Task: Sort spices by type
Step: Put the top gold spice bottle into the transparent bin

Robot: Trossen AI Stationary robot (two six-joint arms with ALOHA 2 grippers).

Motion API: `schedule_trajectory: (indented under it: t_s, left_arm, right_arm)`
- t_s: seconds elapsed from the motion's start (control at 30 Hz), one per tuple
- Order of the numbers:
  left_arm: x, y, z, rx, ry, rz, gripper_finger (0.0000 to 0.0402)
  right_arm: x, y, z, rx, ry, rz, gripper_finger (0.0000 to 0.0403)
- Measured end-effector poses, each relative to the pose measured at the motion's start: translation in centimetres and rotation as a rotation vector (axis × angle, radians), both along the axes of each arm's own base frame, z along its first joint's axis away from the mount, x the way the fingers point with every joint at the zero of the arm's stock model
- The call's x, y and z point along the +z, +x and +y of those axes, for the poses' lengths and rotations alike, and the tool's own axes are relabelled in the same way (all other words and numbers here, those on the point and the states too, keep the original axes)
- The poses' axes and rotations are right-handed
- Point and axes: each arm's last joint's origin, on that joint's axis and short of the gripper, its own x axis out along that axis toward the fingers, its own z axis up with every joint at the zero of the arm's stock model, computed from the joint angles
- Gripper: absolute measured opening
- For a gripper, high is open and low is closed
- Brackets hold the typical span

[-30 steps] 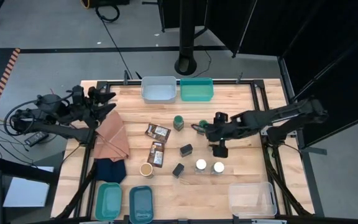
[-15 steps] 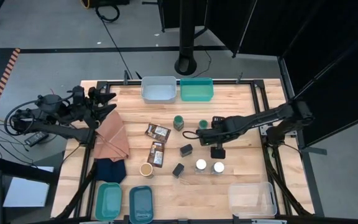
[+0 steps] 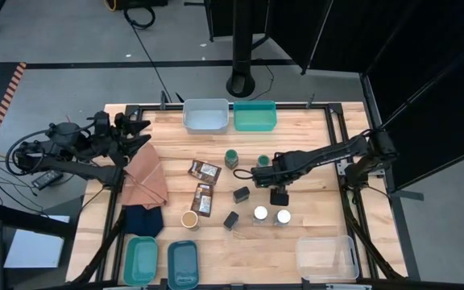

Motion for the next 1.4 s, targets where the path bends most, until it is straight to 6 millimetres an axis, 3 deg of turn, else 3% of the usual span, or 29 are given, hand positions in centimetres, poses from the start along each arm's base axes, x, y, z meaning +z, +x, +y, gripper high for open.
schedule_trajectory:
  t_s: [0.4,0.57,0.8,1.07,1.23,1.4]
  left_arm:
    - [-0.6,0.1,0.0,-0.005,-0.039,0.046,0.0335]
    - [-0.6,0.1,0.0,-0.005,-0.040,0.046,0.0335]
    - [-0.6,0.1,0.0,-0.002,-0.036,0.047,0.0335]
    - [-0.6,0.1,0.0,0.002,-0.036,0.047,0.0335]
    - [-0.6,0.1,0.0,0.003,-0.035,0.048,0.0335]
    - [-0.6,0.1,0.0,0.003,-0.035,0.048,0.0335]
  right_arm:
    - [0.3,-0.2,0.0,0.000,-0.001,-0.006,0.0283]
    - [2.4,-1.2,-0.2,-0.034,0.010,-0.080,0.0283]
    - [6.6,-4.2,-0.3,-0.140,0.046,-0.220,0.0283]
    - [11.2,-8.7,1.5,-0.228,0.240,-0.403,0.0283]
    - [12.9,-11.5,3.5,-0.274,0.356,-0.462,0.0283]
    - [13.3,-13.2,6.0,-0.336,0.506,-0.401,0.0283]
